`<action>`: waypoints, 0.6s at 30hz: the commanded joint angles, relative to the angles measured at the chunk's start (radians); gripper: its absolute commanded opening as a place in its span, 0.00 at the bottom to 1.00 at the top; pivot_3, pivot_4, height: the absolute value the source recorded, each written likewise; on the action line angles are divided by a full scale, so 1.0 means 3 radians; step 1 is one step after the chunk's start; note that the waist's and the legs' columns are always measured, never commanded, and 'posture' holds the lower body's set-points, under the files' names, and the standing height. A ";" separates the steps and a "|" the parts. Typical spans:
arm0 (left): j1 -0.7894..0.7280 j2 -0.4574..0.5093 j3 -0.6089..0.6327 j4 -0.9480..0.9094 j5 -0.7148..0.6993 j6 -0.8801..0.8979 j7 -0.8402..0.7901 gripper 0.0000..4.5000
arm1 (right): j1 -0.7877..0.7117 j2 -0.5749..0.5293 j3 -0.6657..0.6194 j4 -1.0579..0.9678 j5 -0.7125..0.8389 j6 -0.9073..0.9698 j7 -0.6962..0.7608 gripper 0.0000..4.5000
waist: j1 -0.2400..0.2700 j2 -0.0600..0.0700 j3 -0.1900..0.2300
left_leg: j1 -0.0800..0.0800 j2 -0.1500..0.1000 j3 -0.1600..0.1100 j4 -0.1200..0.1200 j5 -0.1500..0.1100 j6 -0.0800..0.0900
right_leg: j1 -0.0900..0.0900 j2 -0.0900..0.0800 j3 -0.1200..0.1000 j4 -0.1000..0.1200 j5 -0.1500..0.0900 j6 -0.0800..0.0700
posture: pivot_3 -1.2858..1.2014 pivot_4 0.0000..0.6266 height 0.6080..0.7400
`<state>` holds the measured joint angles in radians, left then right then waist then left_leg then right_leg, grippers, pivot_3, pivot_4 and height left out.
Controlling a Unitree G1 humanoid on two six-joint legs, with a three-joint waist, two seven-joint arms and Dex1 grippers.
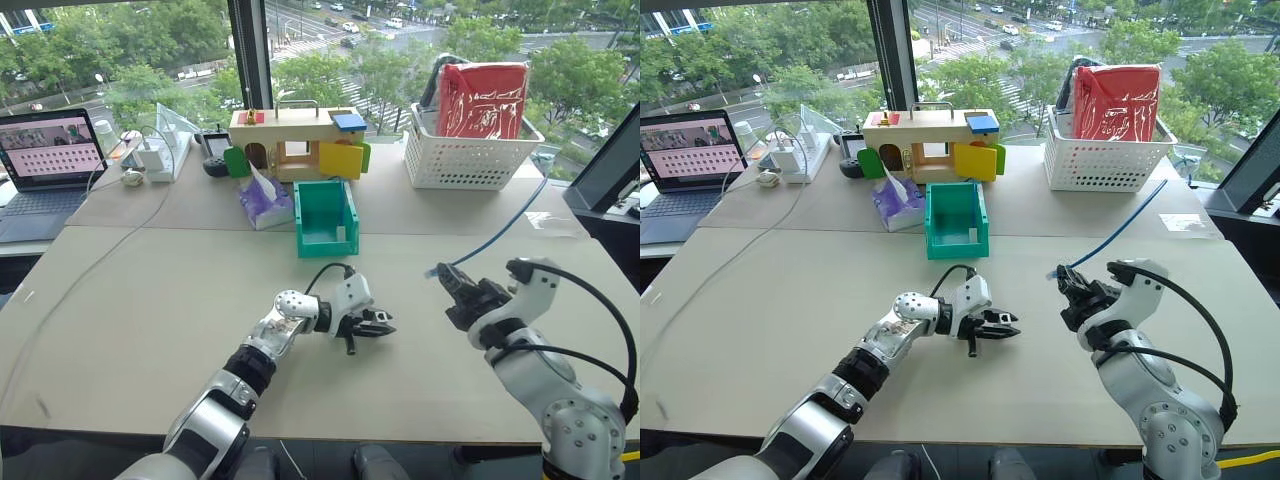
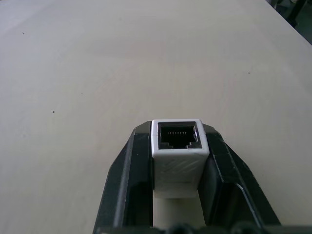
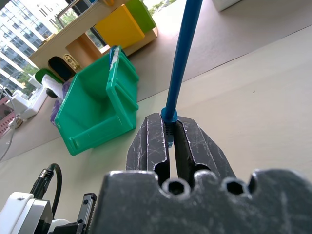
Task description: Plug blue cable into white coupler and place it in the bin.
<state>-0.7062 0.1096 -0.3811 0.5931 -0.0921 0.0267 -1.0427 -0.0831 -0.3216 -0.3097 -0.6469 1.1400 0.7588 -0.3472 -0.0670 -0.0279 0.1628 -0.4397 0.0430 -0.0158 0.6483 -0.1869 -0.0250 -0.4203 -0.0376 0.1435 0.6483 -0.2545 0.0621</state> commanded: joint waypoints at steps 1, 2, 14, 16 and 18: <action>0.0030 0.0060 0.0065 -0.0102 0.0007 -0.0060 -0.0064 0.38 | 0.0008 -0.0043 -0.0095 -0.0146 -0.0025 -0.0142 0.0025 0.00 | 0.0000 0.0000 0.0000 | 0.0000 0.0000 0.0000 0.0000 0.0000 0.0000 | 0.0001 0.0000 0.0000 0.0000 0.0000 0.0000 | 0.52 0.24 0.96; 0.0042 0.0067 0.0072 -0.0115 -0.0007 -0.0028 -0.0090 0.44 | 0.0007 -0.0048 -0.0095 -0.0140 -0.0025 -0.0151 0.0029 0.00 | 0.0000 0.0000 0.0000 | 0.0000 0.0000 0.0000 0.0000 0.0000 0.0000 | 0.0001 0.0000 0.0000 0.0000 0.0000 0.0000 | 0.52 0.24 0.96; 0.0169 0.0120 0.0039 -0.0298 0.0039 0.0025 -0.0187 1.00 | -0.0059 -0.0101 -0.0080 -0.0093 0.0013 -0.0167 0.0026 0.00 | 0.0001 0.0000 0.0000 | 0.0000 0.0000 -0.0001 0.0000 0.0000 0.0000 | 0.0001 0.0000 -0.0001 0.0000 0.0000 0.0000 | 0.52 0.24 0.96; 0.0186 0.0115 0.0028 -0.0310 0.0054 0.0019 -0.0181 1.00 | -0.0066 -0.0110 -0.0084 -0.0096 0.0025 -0.0164 0.0018 0.00 | 0.0002 0.0000 0.0000 | 0.0000 0.0000 -0.0001 0.0000 0.0000 0.0000 | 0.0002 0.0000 -0.0001 0.0000 0.0000 0.0000 | 0.52 0.24 0.96; 0.0184 0.0113 0.0021 -0.0276 0.0069 0.0005 -0.0184 1.00 | -0.0074 -0.0115 -0.0081 -0.0097 0.0030 -0.0162 0.0009 0.00 | 0.0004 0.0000 0.0000 | 0.0000 0.0000 -0.0001 0.0000 0.0000 0.0000 | 0.0002 0.0000 -0.0001 0.0000 0.0000 0.0000 | 0.52 0.24 0.96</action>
<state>-0.6569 0.1495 -0.3677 0.5249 -0.0794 0.0288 -1.0924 -0.0939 -0.3445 -0.3207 -0.6467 1.1413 0.7311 -0.3461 -0.0658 -0.0278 0.1627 -0.4396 0.0430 -0.0162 0.6484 -0.1869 -0.0250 -0.4198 -0.0376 0.1433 0.6483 -0.2545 0.0621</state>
